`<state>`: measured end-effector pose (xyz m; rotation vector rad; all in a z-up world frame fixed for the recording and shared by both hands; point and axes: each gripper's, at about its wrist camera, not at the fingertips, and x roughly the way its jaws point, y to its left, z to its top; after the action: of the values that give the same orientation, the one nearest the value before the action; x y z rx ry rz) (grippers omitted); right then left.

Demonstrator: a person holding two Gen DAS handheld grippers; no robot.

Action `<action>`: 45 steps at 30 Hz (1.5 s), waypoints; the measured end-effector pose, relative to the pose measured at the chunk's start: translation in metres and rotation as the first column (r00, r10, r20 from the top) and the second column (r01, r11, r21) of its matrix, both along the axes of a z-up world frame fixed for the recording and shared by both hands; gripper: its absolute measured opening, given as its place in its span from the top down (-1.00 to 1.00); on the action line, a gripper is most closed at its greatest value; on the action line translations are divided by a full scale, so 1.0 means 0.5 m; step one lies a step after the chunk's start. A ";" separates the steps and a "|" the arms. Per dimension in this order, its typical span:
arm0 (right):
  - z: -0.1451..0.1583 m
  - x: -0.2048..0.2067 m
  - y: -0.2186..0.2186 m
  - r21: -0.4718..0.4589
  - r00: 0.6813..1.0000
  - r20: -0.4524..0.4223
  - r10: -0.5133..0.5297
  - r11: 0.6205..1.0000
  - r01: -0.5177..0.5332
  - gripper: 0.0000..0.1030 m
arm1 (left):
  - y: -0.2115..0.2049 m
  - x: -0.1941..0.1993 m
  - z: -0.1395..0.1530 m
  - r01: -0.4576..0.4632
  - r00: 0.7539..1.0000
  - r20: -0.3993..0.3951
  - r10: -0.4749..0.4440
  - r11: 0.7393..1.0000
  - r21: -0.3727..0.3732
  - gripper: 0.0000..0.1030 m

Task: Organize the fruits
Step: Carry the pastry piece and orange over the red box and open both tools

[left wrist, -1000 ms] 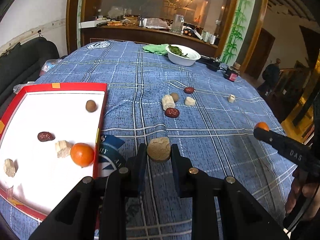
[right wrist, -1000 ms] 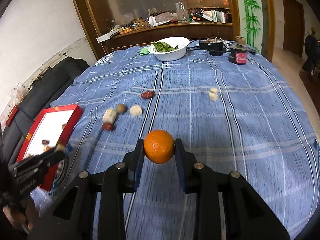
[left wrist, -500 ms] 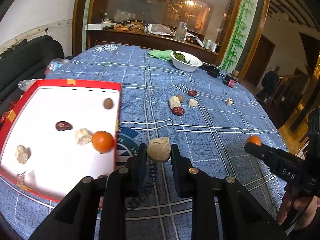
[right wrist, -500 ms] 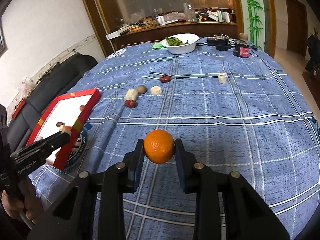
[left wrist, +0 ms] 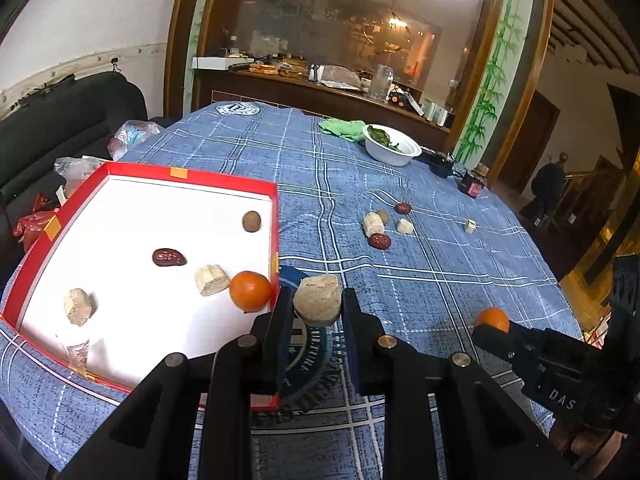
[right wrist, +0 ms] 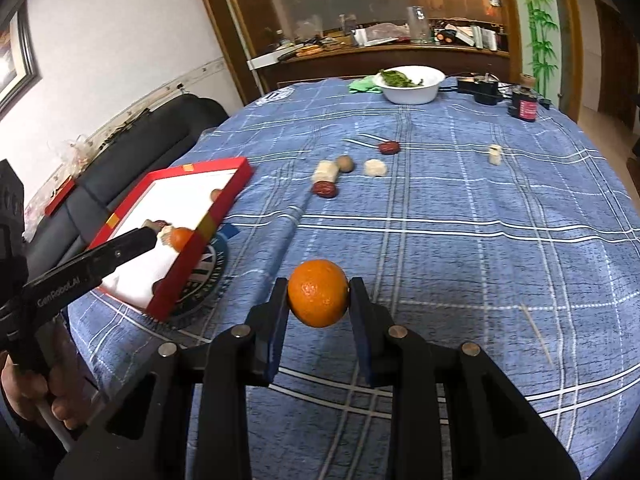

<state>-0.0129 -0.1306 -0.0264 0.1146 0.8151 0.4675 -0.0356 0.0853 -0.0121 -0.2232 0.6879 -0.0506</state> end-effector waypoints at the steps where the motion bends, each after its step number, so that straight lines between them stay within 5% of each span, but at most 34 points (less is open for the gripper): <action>1: 0.000 -0.001 0.004 0.002 1.000 0.000 0.006 1.000 -0.006 0.39 | 0.002 -0.001 0.001 -0.003 1.000 0.001 0.003 1.000 0.000 0.56; 16: 0.024 -0.018 0.121 0.012 0.990 0.032 0.136 0.991 -0.136 0.38 | 0.090 -0.014 0.013 -0.118 0.993 0.024 0.118 0.993 0.000 0.56; 32: 0.073 0.028 0.291 -0.010 0.957 0.111 0.269 0.963 -0.270 0.38 | 0.187 0.011 -0.015 -0.302 0.952 -0.028 0.305 0.950 0.076 0.56; 45: 0.018 0.095 0.396 -0.059 0.946 0.041 0.322 0.946 -0.319 0.37 | 0.239 0.018 -0.027 -0.382 0.919 -0.060 0.390 0.918 0.109 0.56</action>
<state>0.0345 0.0673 -0.0176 -0.0800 0.7990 0.7531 -0.0267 0.2048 -0.0256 -0.2671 0.7141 0.3725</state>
